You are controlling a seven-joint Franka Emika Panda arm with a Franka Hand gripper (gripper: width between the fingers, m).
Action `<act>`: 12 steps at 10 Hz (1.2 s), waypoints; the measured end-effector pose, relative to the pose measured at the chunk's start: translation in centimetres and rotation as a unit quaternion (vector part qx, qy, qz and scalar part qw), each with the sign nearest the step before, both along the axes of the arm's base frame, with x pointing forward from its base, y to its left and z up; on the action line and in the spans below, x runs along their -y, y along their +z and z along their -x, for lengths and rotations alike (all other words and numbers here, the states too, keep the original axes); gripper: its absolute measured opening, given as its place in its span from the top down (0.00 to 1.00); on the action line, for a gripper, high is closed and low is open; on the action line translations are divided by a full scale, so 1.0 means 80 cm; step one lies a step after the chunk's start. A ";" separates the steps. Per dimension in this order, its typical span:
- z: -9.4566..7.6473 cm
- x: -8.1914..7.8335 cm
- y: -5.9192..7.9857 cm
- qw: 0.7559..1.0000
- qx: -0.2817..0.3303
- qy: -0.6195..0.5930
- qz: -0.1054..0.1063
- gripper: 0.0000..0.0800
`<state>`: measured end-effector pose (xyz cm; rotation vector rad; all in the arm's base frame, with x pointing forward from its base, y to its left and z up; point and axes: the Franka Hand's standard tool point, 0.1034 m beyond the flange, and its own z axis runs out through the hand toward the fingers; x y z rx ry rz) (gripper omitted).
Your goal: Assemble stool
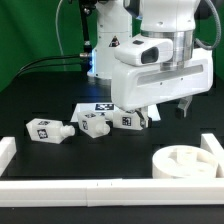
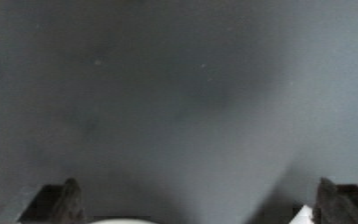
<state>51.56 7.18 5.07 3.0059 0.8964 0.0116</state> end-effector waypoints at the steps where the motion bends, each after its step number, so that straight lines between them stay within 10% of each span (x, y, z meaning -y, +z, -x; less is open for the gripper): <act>1: 0.002 0.001 -0.001 0.999 -0.002 0.043 0.001 0.19; 6: 0.097 0.037 0.009 0.976 0.015 0.218 0.009 0.19; 12: 0.132 0.052 -0.011 0.973 -0.007 0.232 0.007 0.19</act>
Offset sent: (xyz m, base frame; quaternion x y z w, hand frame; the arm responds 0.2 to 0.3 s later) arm -0.0713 -0.0114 0.0066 0.0014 -0.0068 -0.2374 0.9714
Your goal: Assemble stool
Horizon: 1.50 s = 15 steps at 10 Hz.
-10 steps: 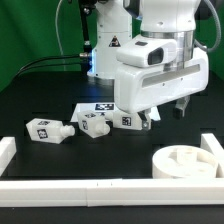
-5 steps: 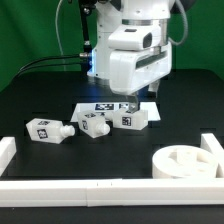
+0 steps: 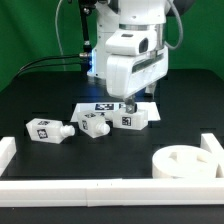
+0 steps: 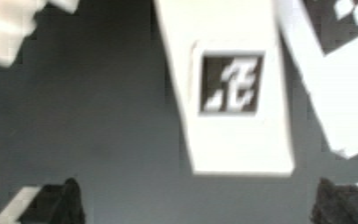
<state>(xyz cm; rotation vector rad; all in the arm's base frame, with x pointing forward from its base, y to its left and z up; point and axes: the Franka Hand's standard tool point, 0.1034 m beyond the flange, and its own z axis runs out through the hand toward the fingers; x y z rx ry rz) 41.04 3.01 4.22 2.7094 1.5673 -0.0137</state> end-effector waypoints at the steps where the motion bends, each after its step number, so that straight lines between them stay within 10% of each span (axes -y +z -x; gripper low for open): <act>1: 0.010 0.008 -0.007 1.000 -0.003 0.011 0.000 0.19; 4: 0.010 0.012 -0.030 1.000 -0.002 0.012 0.000 0.19; 6: 0.013 0.012 -0.035 1.000 0.005 0.012 0.000 0.51; 8: 0.013 0.012 -0.035 1.000 0.005 0.013 0.000 0.60; 15: -0.018 -0.028 -0.019 0.995 0.029 -0.094 -0.012 0.60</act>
Offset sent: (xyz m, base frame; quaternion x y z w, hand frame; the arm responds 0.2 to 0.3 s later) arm 0.0056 0.0122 -0.0205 0.0065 0.0363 -0.0116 0.9993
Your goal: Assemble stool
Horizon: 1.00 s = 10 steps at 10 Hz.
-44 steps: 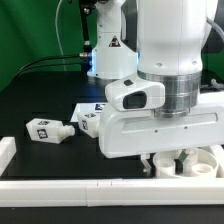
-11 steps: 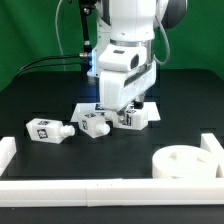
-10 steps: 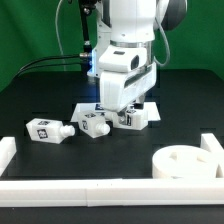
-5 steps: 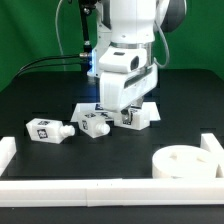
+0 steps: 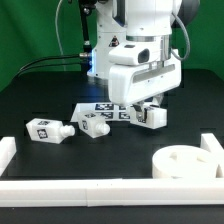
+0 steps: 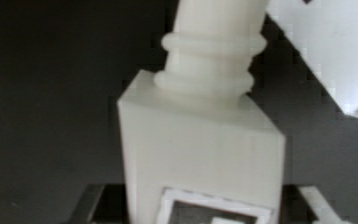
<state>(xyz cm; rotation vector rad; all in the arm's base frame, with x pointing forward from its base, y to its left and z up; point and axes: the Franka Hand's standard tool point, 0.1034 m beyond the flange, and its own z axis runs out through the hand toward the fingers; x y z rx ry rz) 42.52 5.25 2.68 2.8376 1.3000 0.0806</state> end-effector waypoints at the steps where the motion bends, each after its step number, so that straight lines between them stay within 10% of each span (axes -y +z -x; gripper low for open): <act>1: 0.000 0.002 0.000 1.000 0.000 0.030 0.002 0.60; 5: 0.011 -0.020 -0.003 0.999 0.005 -0.053 -0.006 0.60; 10: 0.014 -0.025 -0.009 0.939 0.015 -0.341 -0.034 0.60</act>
Offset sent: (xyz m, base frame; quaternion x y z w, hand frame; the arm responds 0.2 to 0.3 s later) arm 0.0000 0.0000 0.0000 0.0000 0.0000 0.0000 1.0000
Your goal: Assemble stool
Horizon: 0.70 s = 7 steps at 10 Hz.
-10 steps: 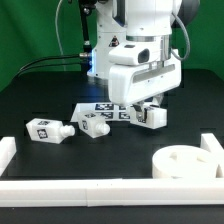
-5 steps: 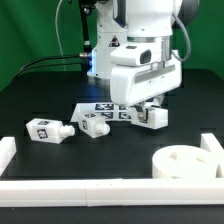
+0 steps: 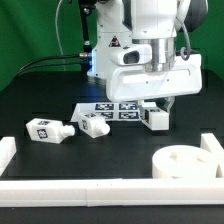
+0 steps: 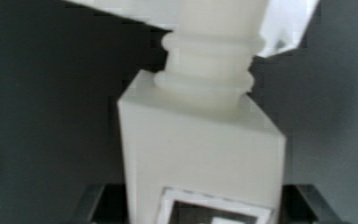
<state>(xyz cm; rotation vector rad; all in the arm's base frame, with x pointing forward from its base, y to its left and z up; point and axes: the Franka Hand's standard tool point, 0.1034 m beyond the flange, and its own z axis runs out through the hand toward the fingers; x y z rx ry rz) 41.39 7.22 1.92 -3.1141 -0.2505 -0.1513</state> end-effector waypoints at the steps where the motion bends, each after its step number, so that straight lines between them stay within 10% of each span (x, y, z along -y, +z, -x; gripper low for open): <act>1: 0.001 0.003 -0.002 0.999 -0.003 -0.047 -0.004 0.60; 4: 0.002 0.010 -0.005 0.982 -0.008 -0.187 -0.019 0.60; 6: 0.006 0.009 -0.007 0.982 -0.029 -0.187 -0.020 0.29; 7: 0.008 0.005 -0.006 0.981 -0.059 -0.186 -0.023 0.29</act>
Offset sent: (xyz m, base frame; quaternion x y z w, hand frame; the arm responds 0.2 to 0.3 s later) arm 0.0000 0.0000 0.0000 0.0000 0.0000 0.0650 0.9979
